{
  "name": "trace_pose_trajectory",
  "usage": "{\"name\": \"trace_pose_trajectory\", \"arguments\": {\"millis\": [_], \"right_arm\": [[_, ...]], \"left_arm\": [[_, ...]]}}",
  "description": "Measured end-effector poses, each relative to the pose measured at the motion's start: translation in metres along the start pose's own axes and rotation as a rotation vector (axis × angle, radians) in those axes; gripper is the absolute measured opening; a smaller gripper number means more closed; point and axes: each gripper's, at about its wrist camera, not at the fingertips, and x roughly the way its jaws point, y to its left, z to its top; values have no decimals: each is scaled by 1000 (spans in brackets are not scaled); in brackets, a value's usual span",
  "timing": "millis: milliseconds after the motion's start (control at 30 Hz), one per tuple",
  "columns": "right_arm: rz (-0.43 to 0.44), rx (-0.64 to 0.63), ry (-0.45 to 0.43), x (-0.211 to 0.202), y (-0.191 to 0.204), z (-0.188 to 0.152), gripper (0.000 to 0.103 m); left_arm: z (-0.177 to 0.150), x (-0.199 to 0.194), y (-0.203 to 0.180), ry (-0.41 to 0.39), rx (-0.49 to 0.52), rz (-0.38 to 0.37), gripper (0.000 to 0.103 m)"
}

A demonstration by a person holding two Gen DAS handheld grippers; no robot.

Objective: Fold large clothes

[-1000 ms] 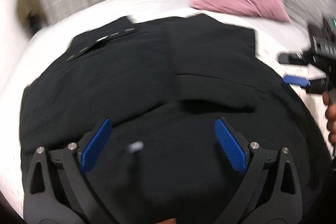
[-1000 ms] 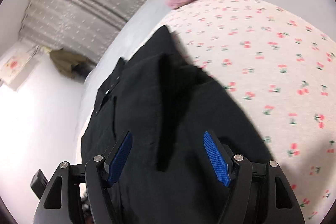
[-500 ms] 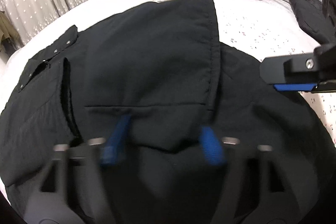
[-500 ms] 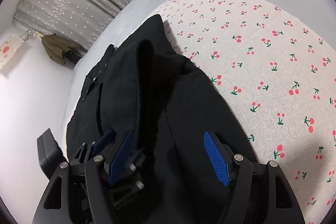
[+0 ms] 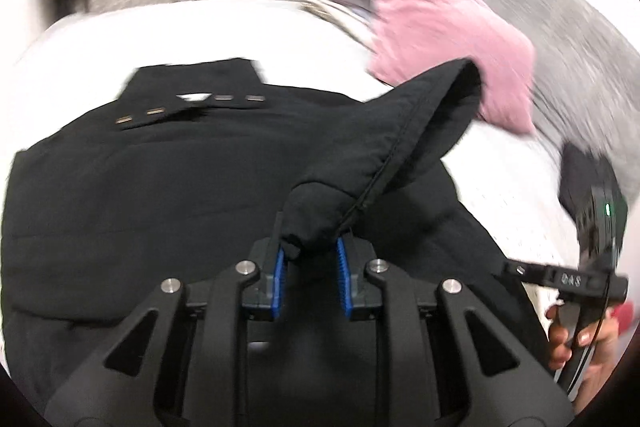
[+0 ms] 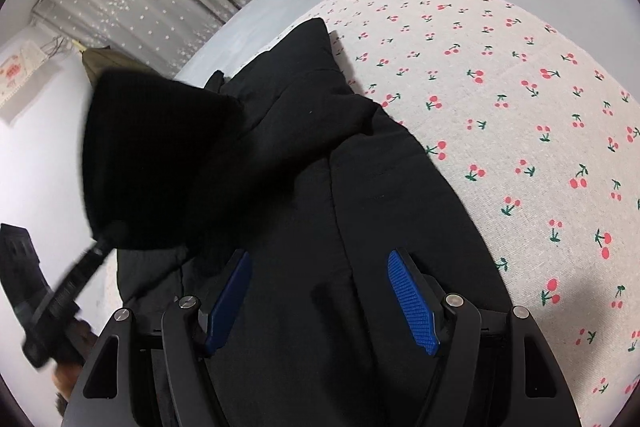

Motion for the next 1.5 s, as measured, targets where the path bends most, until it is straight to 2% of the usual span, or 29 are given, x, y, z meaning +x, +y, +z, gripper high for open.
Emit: {"name": "trace_pose_trajectory", "arguments": {"millis": [33,67,133,167,200,233,300,333,400,500,633,700,767,833,900,1000,1067,1133,1200,1267,1300,1367,1500], "right_arm": [[-2,-3,0,1,1,0,72],[-3,-3,0,2,0,1,72],[-2,4,0,3,-2,2,72],[-3,12,-1,3,-4,3,72],[-3,21,-4,3,-7,5,72],[-2,29,-6,2,-9,5,72],[1,50,-22,0,-14,8,72],[1,55,-27,0,-16,9,72],[-2,59,-45,0,-20,13,72],[-19,33,-90,4,-21,18,72],[-122,-92,-129,14,-7,17,72],[-202,-200,-156,23,8,16,72],[-256,-278,-161,35,20,18,72],[-306,-335,-167,46,30,22,71],[-354,-364,-181,55,37,27,70],[-404,-349,-237,55,34,35,66],[-444,-307,-246,52,26,39,66],[-442,-274,-223,53,18,40,66],[-424,-254,-196,52,13,40,66],[-407,-255,-198,45,14,40,66],[-381,-257,-212,37,17,40,66],[-310,-255,-252,23,24,39,66],[-192,-282,-297,12,48,35,67]], "left_arm": [[-1,-2,20,2,-45,16,27],[-3,-3,38,12,-84,51,36],[-7,0,63,30,-119,180,49],[-12,0,80,37,-137,255,52],[-14,1,89,43,-159,269,53],[-17,-1,101,47,-198,255,54],[-24,-6,124,33,-318,176,58],[-27,-6,132,25,-374,134,64],[-28,-1,140,20,-435,72,67],[-26,17,135,42,-446,23,67],[-16,41,126,55,-424,42,67],[-14,43,126,55,-439,22,61],[-12,44,121,62,-452,-48,21],[-10,40,111,61,-412,-37,10],[-12,31,99,59,-357,-24,9],[-25,25,95,82,-353,-21,9],[-34,34,93,131,-327,40,9],[-40,46,89,150,-264,110,12],[-40,43,86,128,-247,126,14],[-34,31,82,87,-229,165,28],[-32,27,81,67,-219,177,33],[-26,15,77,2,-195,195,52],[-22,10,70,-58,-161,172,65]]}}
